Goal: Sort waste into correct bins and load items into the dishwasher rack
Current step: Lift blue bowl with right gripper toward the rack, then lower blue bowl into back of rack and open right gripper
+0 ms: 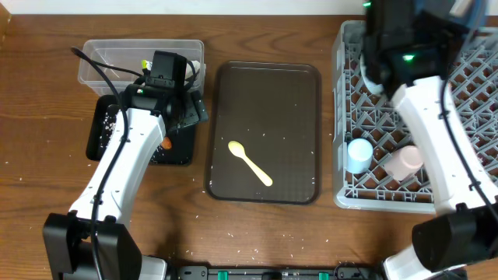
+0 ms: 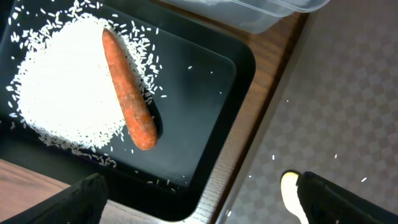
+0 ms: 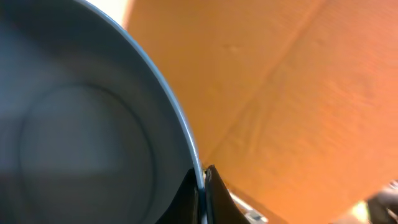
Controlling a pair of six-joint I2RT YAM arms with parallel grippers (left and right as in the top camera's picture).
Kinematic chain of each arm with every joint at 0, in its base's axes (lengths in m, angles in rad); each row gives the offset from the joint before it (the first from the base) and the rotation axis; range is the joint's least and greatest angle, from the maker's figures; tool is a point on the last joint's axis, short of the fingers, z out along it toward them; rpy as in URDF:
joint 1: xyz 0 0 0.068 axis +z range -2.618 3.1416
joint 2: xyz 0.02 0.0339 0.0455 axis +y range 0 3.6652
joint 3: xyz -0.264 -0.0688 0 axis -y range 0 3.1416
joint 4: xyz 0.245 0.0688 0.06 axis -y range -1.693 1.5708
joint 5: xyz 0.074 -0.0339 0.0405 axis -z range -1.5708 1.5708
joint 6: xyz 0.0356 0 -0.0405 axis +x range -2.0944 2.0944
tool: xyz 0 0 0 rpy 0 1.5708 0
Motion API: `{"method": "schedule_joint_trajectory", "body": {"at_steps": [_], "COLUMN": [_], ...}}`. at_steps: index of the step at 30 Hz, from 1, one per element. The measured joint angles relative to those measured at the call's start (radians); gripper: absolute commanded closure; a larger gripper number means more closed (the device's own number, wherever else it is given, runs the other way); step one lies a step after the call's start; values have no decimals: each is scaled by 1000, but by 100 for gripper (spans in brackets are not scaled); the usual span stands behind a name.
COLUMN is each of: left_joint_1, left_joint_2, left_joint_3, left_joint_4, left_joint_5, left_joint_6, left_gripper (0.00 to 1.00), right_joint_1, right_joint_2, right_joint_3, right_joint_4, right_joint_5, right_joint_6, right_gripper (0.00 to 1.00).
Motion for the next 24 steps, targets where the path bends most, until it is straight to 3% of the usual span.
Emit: {"method": "schedule_joint_trajectory", "body": {"at_steps": [13, 24], "left_joint_1": [0, 0], "left_joint_2": [0, 0], "left_joint_3": [0, 0], "left_joint_4": [0, 0], "left_joint_5": [0, 0], "left_joint_6": [-2, -2], "left_gripper": [1, 1], "right_joint_1": [-290, -360], "right_joint_2": [170, 182], "right_joint_3": [-1, -5], "right_joint_4": [17, 183], "right_joint_5": [-63, -335], "right_joint_6": [-81, -375], "right_gripper": [99, 99]}}
